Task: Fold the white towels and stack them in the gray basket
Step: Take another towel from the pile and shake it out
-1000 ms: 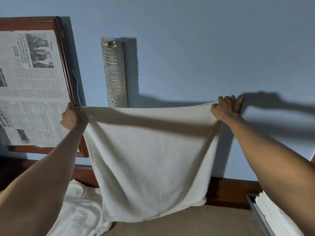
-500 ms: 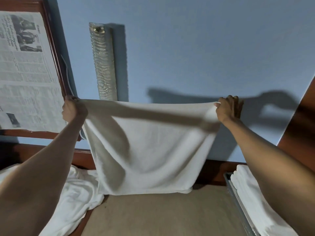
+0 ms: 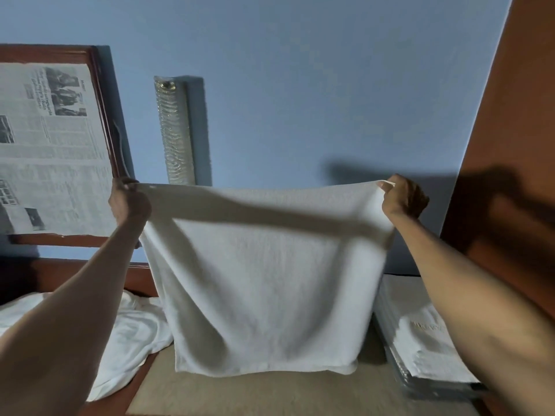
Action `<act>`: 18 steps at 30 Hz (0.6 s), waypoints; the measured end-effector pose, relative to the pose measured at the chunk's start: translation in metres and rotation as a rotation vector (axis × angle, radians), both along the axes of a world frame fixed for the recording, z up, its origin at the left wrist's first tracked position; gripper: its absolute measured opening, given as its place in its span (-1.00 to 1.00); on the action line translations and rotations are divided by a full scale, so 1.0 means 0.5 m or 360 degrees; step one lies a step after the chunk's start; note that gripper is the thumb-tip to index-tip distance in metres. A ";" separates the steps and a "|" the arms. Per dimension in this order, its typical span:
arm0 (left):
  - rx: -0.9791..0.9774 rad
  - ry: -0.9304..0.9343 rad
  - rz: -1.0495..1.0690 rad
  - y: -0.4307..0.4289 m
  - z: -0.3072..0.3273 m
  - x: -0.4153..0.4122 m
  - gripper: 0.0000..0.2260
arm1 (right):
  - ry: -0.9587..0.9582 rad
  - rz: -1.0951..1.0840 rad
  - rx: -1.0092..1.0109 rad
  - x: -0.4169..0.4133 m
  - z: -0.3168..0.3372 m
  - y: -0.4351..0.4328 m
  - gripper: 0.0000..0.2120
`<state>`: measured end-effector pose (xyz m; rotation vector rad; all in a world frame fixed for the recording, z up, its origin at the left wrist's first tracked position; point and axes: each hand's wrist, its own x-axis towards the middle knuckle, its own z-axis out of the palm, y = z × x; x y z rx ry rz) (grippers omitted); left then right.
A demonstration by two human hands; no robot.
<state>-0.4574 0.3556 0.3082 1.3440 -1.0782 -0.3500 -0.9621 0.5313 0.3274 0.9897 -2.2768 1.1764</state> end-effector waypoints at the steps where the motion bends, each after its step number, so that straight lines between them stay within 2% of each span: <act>1: -0.0019 0.0037 -0.0022 0.016 0.000 -0.002 -0.67 | -0.0040 0.0002 -0.0030 0.000 -0.003 0.019 -0.83; 5: -0.0095 0.0141 0.0012 0.073 -0.013 -0.024 -0.66 | -0.0117 -0.0032 -0.0102 -0.007 -0.031 0.077 -0.79; 8: -0.0124 0.0151 0.0047 0.098 -0.025 -0.032 -0.63 | -0.0123 -0.0022 -0.0170 -0.020 -0.056 0.102 -0.86; 12: 0.0005 0.0110 0.0049 0.121 -0.057 -0.037 -0.64 | -0.0166 0.0014 -0.0187 -0.040 -0.094 0.111 -0.81; 18: 0.0332 -0.0019 -0.0040 0.117 -0.183 -0.030 -0.69 | -0.0245 0.0038 0.0212 -0.053 -0.211 0.130 -0.88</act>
